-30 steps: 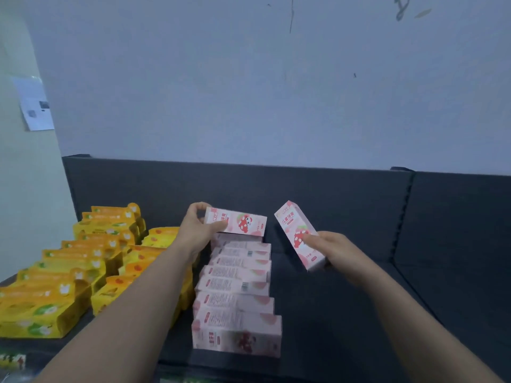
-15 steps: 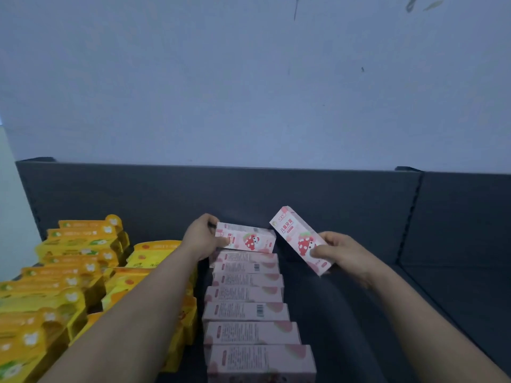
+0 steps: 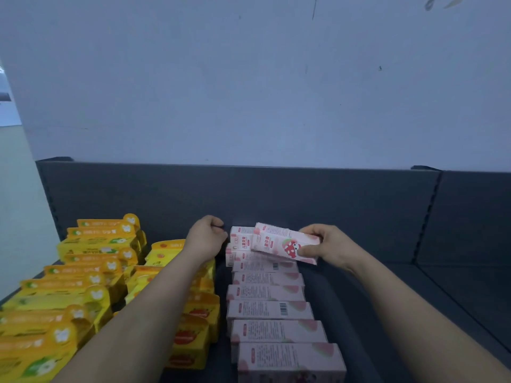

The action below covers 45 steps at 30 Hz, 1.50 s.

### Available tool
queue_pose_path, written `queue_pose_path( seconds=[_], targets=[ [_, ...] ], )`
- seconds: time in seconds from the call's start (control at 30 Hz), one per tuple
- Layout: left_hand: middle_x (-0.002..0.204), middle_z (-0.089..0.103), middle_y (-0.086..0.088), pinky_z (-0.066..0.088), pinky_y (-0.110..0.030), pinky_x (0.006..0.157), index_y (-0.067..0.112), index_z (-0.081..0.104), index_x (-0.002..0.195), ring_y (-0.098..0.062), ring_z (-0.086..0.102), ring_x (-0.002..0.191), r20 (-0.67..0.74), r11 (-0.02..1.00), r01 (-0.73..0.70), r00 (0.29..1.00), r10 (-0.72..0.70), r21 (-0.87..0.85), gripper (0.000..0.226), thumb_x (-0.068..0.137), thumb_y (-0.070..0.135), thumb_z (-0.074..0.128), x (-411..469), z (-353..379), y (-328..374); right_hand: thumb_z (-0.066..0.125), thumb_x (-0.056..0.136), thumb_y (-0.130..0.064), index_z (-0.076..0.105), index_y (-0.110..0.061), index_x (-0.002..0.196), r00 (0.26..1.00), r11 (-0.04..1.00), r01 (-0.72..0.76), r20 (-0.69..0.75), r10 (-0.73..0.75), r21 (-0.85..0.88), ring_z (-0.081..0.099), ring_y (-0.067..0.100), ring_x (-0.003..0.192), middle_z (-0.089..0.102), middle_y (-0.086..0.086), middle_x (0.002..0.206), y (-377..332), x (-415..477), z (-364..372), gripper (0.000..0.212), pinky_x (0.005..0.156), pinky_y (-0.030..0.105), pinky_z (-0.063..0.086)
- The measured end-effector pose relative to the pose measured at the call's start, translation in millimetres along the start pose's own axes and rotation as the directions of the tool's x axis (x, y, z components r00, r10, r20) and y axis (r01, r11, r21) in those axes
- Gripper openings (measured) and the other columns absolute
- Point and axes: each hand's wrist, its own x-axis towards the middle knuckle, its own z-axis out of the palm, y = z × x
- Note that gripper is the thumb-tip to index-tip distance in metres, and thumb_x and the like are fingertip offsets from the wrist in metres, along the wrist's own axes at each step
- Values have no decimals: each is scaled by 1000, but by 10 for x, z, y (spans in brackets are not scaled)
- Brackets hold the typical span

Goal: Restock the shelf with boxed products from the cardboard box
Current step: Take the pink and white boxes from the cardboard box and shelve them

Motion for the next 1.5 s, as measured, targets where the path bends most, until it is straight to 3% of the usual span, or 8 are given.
queue_pose_path(
  seconds=[0.1, 0.3, 0.5, 0.67, 0.77, 0.9, 1.1, 1.5],
  targets=[
    [103, 63, -3, 45, -28, 81, 10, 59, 116, -18, 57, 98, -14, 999, -16, 1000, 15, -30, 24, 92, 13, 57, -64, -85, -58, 80, 72, -5, 63, -18, 95, 999, 1000, 9, -43, -11, -27, 62, 16, 78, 68, 5, 95, -27, 73, 125, 31, 74, 33, 54],
    [105, 61, -1, 45, -21, 75, 13, 59, 117, -16, 58, 98, -23, 998, -43, 999, 42, -52, 24, 93, 13, 56, -178, -184, -128, 81, 71, -4, 63, -18, 96, 992, 999, 30, -120, -34, -42, 66, 19, 88, 65, 6, 106, -33, 182, 327, 34, 76, 29, 56],
    [94, 59, 6, 48, -20, 69, 14, 60, 114, -5, 56, 85, -4, 995, -78, 997, 78, -55, 23, 92, 17, 59, -273, -192, -93, 81, 73, -11, 54, -13, 123, 986, 997, -37, -166, 25, -67, 59, 14, 83, 60, 6, 109, -8, 170, 400, 56, 62, 15, 46],
    [94, 61, 10, 46, -17, 64, 19, 60, 111, -4, 57, 85, 26, 988, -156, 988, 155, 17, 20, 92, 22, 59, -406, -113, -1, 73, 82, -31, 42, -17, 142, 973, 978, 12, -224, -60, -208, 45, 17, 128, 44, 2, 143, -54, -51, 310, 69, 96, 21, 33],
    [98, 63, 9, 52, -27, 77, 20, 60, 107, -6, 58, 91, 61, 964, -254, 966, 250, 76, 18, 91, 26, 59, -499, -18, 95, 65, 88, -36, 39, -16, 146, 962, 921, 60, -224, -156, -384, 36, 16, 136, 39, 0, 149, -74, -293, 224, 66, 105, 22, 27],
    [99, 59, 9, 44, -27, 83, 18, 61, 105, -9, 54, 95, 113, 893, -440, 896, 429, 98, 20, 89, 30, 61, -653, 172, 322, 58, 92, -37, 38, -14, 146, 953, 837, 61, -216, -210, -544, 30, 18, 141, 37, 4, 151, 47, -696, 69, 62, 117, 28, 21],
    [106, 61, 5, 46, -29, 89, 20, 61, 108, -13, 56, 99, 261, 790, -611, 769, 583, 36, 24, 88, 33, 61, -1194, 563, 799, 53, 94, -42, 32, -20, 149, 946, 800, -62, -290, -143, -597, 18, 17, 146, 30, -1, 155, 337, -1436, -295, 62, 120, 35, 14],
    [114, 55, 9, 43, -28, 91, 24, 56, 118, -10, 52, 107, 519, 683, -708, 521, 678, -181, 32, 92, 43, 53, -2874, 1835, 1925, 53, 95, -42, 35, -22, 147, 861, 742, -365, -508, 39, -562, 26, 16, 142, 37, -5, 151, 1178, -3548, -1412, 59, 117, 31, 19]
  ],
)
